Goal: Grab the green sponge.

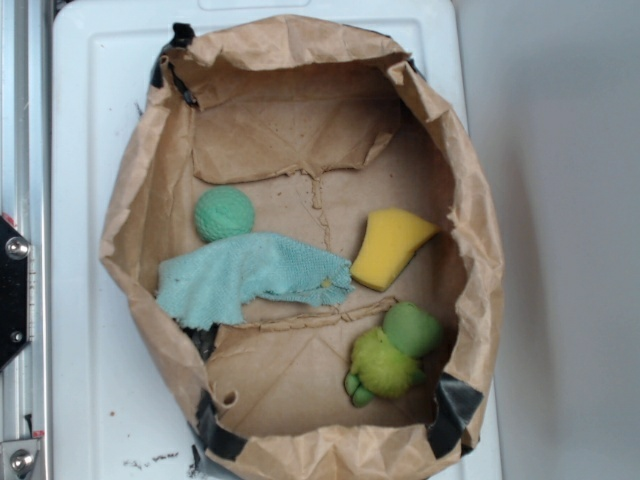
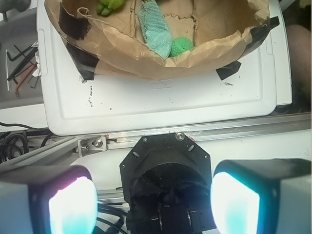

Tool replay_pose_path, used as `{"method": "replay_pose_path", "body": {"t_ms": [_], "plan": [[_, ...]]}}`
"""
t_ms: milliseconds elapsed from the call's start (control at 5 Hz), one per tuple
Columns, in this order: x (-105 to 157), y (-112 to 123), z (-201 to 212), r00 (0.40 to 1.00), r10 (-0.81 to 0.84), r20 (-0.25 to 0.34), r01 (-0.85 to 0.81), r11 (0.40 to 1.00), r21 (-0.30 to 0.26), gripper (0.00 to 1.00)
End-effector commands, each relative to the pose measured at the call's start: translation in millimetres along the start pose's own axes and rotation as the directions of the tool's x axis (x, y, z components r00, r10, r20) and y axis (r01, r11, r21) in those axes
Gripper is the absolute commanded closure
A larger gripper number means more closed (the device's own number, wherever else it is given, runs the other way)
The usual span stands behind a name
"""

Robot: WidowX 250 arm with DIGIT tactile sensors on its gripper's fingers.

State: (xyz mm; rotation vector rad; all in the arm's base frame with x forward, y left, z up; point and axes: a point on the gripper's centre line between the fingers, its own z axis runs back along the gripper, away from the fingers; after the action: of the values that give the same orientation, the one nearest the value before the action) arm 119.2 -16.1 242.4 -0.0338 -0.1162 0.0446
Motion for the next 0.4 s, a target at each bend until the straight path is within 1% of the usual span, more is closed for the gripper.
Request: {"method": "replay_pose_path", "body": {"t_ms": [0,200], "plan": [[0.0,0.0,0.0,1.000,0.000,0.000,0.000,1.000,0.000,0.00],[42.3,-5.9,-31.4,0.991,0.131,0.014,-0.130,0.991,-0.043,0.00]]}}
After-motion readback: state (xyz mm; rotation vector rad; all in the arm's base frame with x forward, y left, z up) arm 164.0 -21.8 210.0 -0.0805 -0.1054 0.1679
